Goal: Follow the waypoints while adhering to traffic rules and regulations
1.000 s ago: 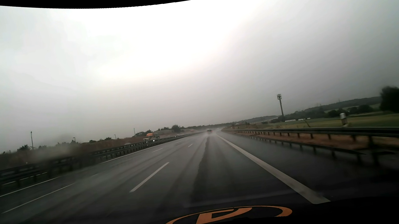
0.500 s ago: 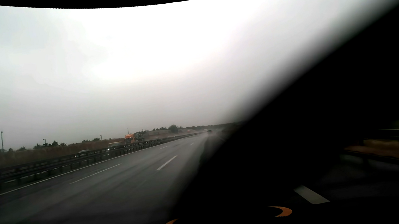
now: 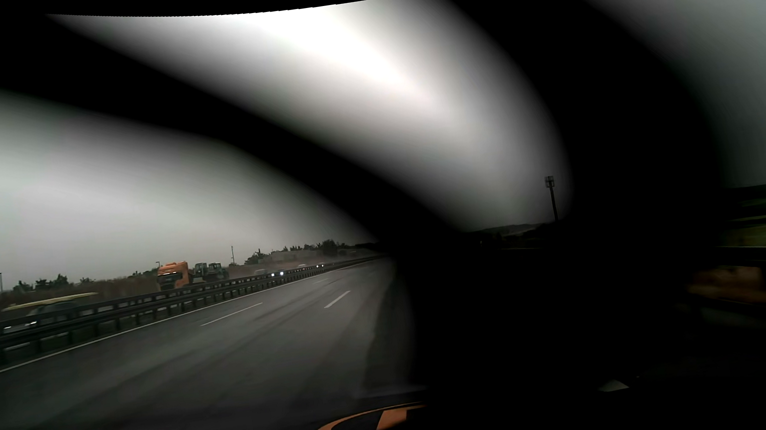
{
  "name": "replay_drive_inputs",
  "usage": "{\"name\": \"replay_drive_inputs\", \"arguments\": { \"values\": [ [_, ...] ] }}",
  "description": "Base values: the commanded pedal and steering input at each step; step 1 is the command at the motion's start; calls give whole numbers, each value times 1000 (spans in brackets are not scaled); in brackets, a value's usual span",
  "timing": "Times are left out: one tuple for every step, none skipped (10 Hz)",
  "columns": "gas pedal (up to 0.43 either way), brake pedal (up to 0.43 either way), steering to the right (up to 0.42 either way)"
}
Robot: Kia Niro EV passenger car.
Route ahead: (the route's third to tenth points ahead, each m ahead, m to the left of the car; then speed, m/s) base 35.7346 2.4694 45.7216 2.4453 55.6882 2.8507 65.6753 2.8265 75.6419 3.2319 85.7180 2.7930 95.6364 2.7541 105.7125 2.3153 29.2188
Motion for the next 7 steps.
{"name": "replay_drive_inputs", "arguments": {
  "values": [
    [240,0,-1],
    [240,0,-1],
    [240,0,-1],
    [240,0,-1],
    [240,0,-1],
    [240,0,-1],
    [240,0,-1]
  ]
}}
